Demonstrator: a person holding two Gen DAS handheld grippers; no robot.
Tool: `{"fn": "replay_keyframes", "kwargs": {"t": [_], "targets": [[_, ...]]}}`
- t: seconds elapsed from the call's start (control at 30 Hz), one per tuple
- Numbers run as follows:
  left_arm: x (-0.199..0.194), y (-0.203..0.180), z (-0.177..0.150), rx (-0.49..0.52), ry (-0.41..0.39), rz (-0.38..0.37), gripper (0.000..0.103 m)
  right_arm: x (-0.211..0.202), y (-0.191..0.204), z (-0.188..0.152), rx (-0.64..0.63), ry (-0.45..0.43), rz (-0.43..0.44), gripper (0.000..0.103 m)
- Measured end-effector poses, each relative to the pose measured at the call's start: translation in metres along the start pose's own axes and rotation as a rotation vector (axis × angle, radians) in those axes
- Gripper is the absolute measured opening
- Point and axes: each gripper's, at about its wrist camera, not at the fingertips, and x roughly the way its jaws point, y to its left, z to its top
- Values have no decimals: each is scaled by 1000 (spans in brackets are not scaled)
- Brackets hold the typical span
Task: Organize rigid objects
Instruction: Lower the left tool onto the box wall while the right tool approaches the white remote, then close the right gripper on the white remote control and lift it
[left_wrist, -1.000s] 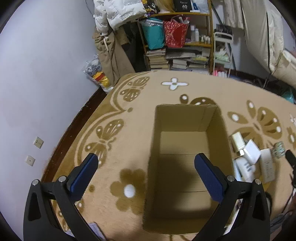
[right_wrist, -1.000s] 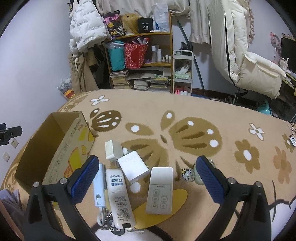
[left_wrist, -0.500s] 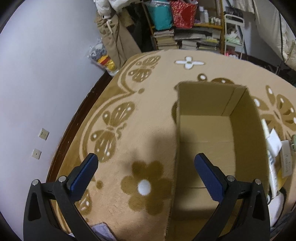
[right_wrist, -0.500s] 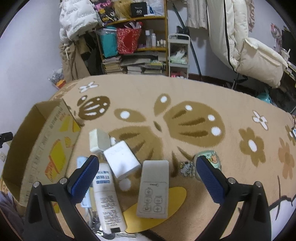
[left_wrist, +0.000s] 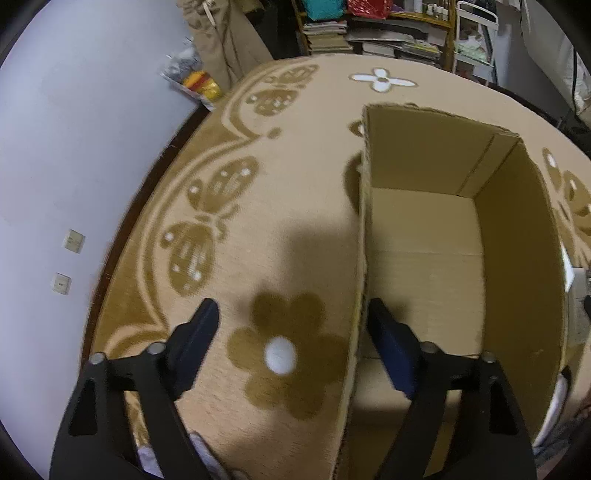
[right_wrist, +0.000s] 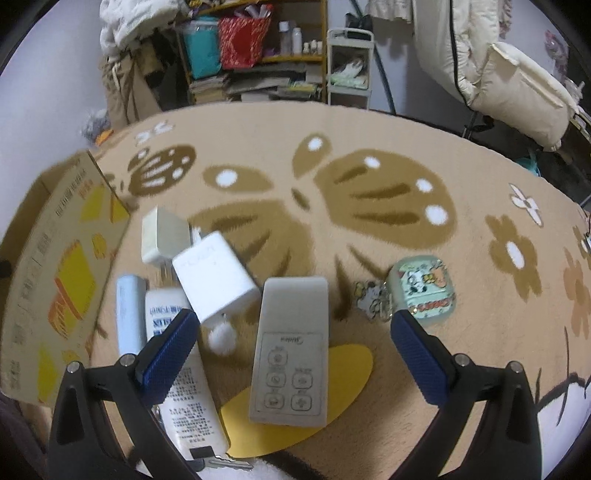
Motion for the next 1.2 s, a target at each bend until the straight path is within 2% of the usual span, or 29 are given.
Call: {"fn": "replay_keyframes", "kwargs": {"t": [0.17, 0.3, 0.37, 0.43, 0.53, 0.63, 0.7, 0.77, 1.03, 1.2], "targets": [[6, -7, -2, 26, 36, -30, 56, 12, 3, -5, -10, 48, 1, 102], [12, -12, -6, 38, 66, -51, 40, 20, -1, -8, 9, 92, -16, 92], [15, -15, -7, 45, 83, -60, 35, 24, -3, -10, 23, 118, -16, 81], [17, -17, -8, 50, 97, -63, 34, 29, -6, -10, 41, 142, 1, 69], [19, -17, -9, 45, 110, -65, 31, 31, -6, -10, 40, 135, -5, 68], [20, -18, -10, 53, 112, -71, 21, 33, -2, -11, 19, 134, -23, 67], [20, -20, -10, 58, 113, -71, 16, 33, 1, -10, 5, 132, -28, 61], [19, -23, -11, 68, 112, -68, 14, 32, 4, -10, -11, 131, -23, 52], [18, -24, -13, 69, 106, -62, 13, 30, 8, -11, -24, 128, -38, 52], [17, -26, -15, 85, 90, -48, 13, 19, 5, -9, 0, 96, -25, 52]]}}
